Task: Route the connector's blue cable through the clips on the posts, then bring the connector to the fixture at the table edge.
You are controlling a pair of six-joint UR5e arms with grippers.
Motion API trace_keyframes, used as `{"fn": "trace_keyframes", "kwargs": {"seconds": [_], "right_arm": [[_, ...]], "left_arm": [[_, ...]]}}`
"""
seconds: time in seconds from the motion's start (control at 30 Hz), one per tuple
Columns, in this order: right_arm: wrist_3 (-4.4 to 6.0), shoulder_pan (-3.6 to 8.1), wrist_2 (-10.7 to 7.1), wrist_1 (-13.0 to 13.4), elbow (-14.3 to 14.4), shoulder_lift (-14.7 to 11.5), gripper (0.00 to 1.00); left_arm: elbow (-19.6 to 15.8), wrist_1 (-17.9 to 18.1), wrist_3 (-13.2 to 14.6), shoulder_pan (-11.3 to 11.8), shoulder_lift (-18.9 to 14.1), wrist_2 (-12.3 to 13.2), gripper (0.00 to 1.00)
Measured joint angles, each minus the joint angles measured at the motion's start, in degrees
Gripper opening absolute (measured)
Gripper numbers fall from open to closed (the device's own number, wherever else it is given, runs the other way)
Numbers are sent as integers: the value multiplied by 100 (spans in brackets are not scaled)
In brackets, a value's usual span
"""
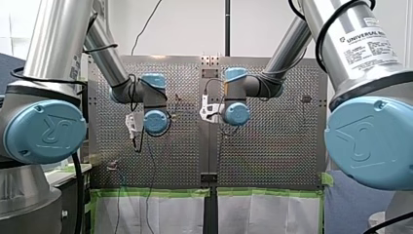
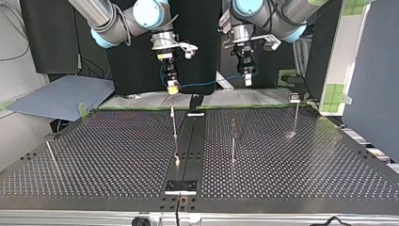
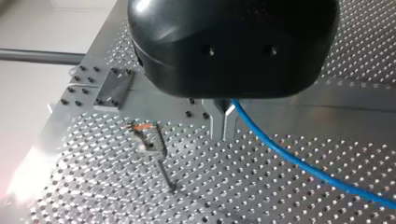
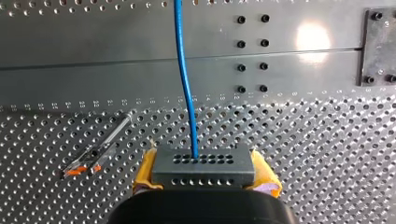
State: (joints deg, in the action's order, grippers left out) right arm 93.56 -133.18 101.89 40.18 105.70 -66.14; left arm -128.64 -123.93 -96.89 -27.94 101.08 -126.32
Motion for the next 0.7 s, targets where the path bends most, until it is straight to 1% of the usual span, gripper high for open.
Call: {"fn": "trace_keyframes", "kwargs": {"seconds": [0.17, 0.3, 0.4, 0.5, 0.7], "right_arm": [[67, 154, -199, -124, -101, 0, 0], [162, 255, -404, -175, -211, -1, 0], [200, 301, -565, -227, -303, -1, 0], [211, 330, -708, -285, -399, 0, 0], [216, 376, -819, -352, -589, 0, 0]], "left_arm": [[122, -201, 45, 107, -22, -2, 1], [156, -250, 48, 206, -22, 38, 1], [180, -255, 59, 277, -24, 72, 1], [228, -265, 65, 346, -24, 132, 1], [444, -367, 77, 482, -24, 337, 1]]}}
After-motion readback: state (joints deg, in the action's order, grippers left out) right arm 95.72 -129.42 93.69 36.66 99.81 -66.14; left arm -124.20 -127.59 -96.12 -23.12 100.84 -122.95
